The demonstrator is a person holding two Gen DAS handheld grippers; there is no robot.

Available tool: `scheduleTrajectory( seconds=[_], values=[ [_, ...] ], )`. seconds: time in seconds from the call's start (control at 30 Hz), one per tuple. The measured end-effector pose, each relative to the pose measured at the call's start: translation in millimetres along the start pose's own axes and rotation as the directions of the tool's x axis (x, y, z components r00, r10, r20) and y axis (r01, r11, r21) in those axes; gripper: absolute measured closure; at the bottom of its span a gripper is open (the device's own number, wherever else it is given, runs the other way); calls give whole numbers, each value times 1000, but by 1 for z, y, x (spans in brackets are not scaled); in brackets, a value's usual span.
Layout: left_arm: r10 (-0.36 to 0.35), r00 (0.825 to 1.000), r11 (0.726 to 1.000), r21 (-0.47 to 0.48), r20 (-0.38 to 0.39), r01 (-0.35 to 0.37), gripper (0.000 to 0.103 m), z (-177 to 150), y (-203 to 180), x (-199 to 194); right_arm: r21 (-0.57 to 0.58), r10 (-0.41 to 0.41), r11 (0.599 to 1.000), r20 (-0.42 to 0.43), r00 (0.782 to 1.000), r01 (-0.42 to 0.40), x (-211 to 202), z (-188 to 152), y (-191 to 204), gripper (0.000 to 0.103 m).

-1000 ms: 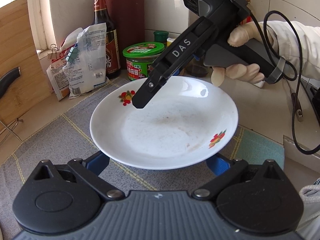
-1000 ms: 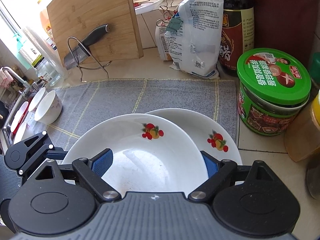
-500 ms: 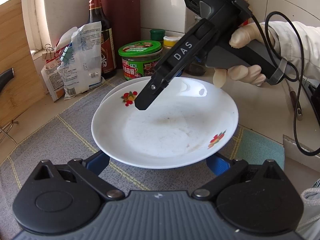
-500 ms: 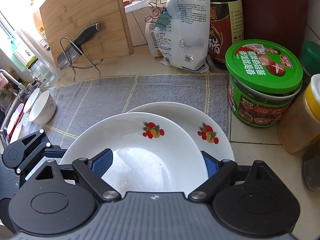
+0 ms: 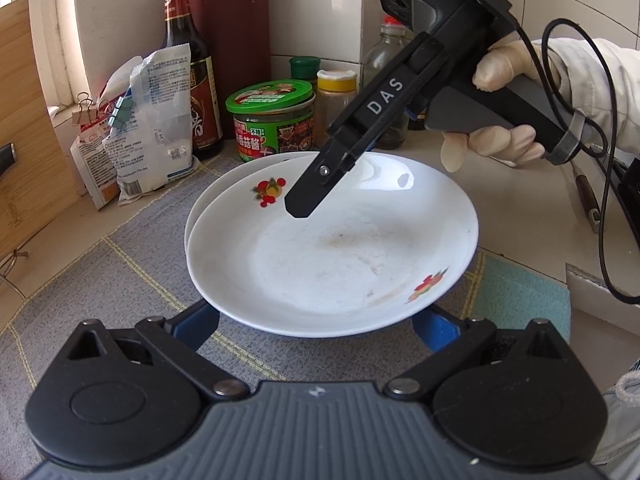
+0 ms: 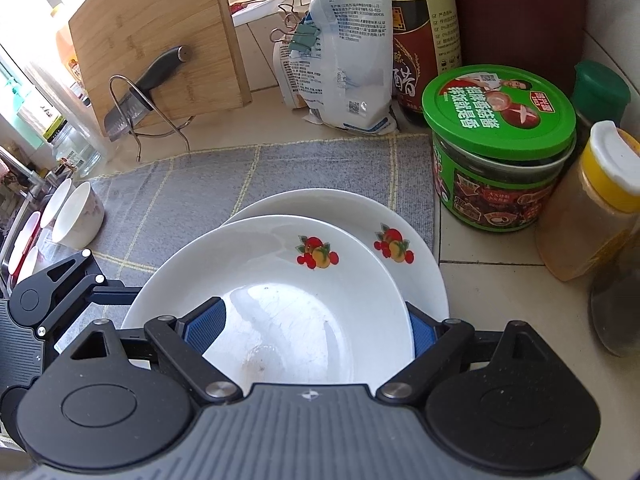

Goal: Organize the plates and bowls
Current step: 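Carry the fruit-print plate with the right gripper over the plate stack by the green jar, then lower the fruit-print plate onto the plate stack with the right gripper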

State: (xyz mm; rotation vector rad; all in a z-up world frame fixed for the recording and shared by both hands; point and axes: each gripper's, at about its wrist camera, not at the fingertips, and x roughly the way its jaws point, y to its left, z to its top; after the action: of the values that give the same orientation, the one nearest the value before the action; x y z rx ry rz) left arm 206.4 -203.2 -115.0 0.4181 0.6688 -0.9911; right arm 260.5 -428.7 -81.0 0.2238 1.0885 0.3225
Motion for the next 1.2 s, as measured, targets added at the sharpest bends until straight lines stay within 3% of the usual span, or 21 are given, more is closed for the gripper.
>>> scheduleTrajectory(
  seconds=[1.2],
  values=[
    [-3,1000,1000,22,29,2,1,0,4,7,31,-105,994,5,994,105,-25,-13,8,8]
  ],
)
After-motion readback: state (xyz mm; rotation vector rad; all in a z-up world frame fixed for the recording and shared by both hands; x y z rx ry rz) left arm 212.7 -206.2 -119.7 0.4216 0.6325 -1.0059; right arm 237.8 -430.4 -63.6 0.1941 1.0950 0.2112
